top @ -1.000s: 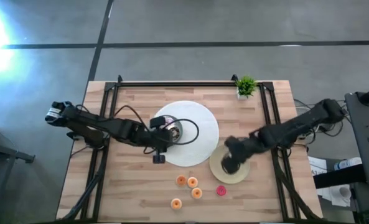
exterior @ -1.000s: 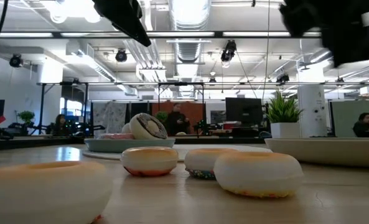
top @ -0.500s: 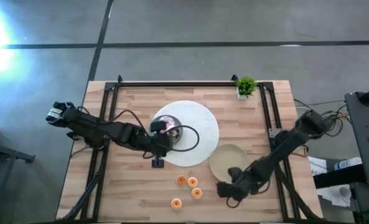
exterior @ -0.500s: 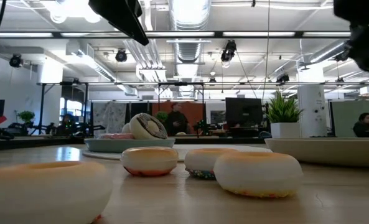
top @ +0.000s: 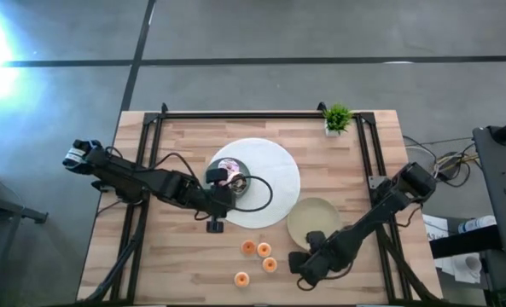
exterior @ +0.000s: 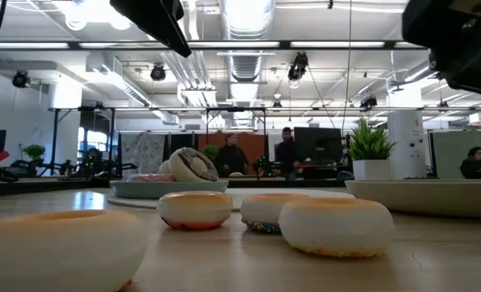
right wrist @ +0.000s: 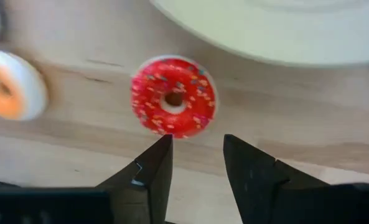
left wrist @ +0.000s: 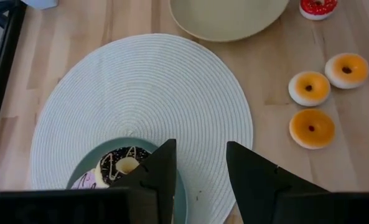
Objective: Pick & Place donuts
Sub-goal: Put the small red donut on the brown plate, then put the small orange donut on the brown plate
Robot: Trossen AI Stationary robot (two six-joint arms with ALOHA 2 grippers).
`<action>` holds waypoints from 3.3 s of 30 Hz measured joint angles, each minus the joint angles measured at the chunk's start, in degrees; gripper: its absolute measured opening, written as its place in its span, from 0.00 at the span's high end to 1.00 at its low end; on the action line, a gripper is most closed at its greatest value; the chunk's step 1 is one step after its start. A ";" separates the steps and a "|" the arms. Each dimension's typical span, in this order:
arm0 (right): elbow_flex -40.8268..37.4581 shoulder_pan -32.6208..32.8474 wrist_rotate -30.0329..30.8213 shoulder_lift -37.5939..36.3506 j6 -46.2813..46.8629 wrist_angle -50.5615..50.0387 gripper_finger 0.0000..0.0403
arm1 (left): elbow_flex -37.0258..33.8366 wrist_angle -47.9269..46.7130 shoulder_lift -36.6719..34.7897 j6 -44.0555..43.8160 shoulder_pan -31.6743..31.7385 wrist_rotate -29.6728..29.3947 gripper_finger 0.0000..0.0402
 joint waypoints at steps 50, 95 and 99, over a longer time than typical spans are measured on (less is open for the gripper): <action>-10.91 -20.34 8.52 -13.54 -34.13 -11.91 0.91 | -4.67 -3.47 -0.07 -9.92 -0.28 -3.67 0.71; -4.31 -3.22 27.23 -16.33 -56.93 -15.26 0.49 | 6.62 13.10 30.68 3.60 -15.84 -3.06 0.71; -4.35 -1.67 28.62 -16.33 -55.64 -15.06 0.49 | 9.22 11.52 33.24 2.70 -14.46 -2.97 0.71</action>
